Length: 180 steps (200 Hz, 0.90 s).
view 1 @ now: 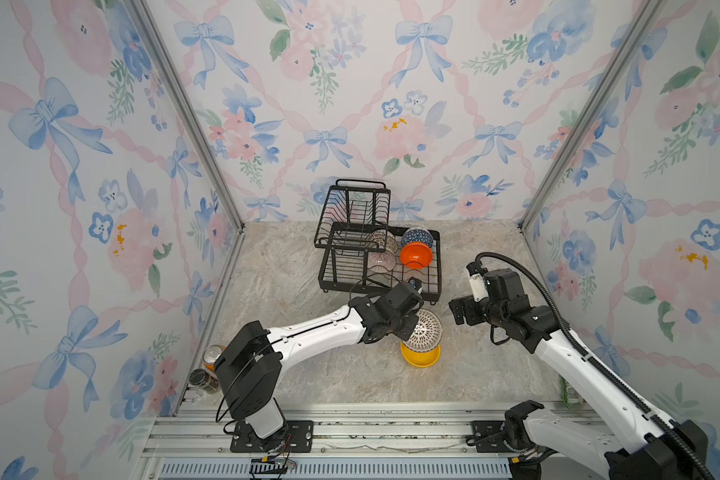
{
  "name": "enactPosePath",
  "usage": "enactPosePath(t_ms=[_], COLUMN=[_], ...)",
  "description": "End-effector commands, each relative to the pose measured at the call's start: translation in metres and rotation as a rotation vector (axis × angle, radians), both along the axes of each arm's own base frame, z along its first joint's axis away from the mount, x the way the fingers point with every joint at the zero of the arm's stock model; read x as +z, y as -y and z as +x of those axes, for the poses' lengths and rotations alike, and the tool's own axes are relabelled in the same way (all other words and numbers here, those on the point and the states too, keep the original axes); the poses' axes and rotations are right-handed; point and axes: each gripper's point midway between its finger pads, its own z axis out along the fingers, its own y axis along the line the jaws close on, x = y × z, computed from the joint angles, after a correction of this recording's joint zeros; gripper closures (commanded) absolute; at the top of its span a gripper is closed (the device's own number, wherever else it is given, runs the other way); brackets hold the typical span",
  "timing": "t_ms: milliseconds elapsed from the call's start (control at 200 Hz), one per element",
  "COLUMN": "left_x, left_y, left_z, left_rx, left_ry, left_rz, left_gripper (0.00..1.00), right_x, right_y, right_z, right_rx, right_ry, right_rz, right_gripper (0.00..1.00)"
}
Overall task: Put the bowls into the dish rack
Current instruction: 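Raise the patterned bowl with the left gripper while the right gripper approaches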
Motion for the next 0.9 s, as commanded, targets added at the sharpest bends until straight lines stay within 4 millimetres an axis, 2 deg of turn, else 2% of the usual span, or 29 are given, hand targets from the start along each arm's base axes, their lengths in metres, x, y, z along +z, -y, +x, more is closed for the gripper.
enactPosePath(t_ms=[0, 185, 410, 575, 645, 895], left_x=[0.055, 0.084, 0.123, 0.160, 0.167, 0.167], left_y=[-0.004, -0.022, -0.041, -0.050, -0.053, -0.055], left_z=[0.013, 0.024, 0.033, 0.031, 0.029, 0.027], left_rx=[0.042, 0.108, 0.206, 0.242, 0.249, 0.261], left_ry=[0.100, 0.159, 0.255, 0.359, 0.375, 0.372], left_rz=[-0.105, -0.151, -0.258, -0.436, -0.470, -0.503], left_gripper=[1.00, 1.00, 1.00, 1.00, 1.00, 1.00], right_x=[0.034, 0.071, 0.098, 0.100, 0.095, 0.098], right_y=[-0.008, -0.021, -0.055, -0.091, -0.104, -0.128], right_z=[-0.010, -0.022, -0.035, -0.041, -0.040, -0.021], right_rx=[0.031, 0.065, 0.110, 0.166, 0.169, 0.133], right_ry=[0.039, 0.045, 0.032, 0.038, 0.044, 0.106], right_rz=[0.098, 0.223, 0.368, 0.363, 0.347, 0.387], right_gripper=[0.03, 0.03, 0.03, 0.03, 0.03, 0.03])
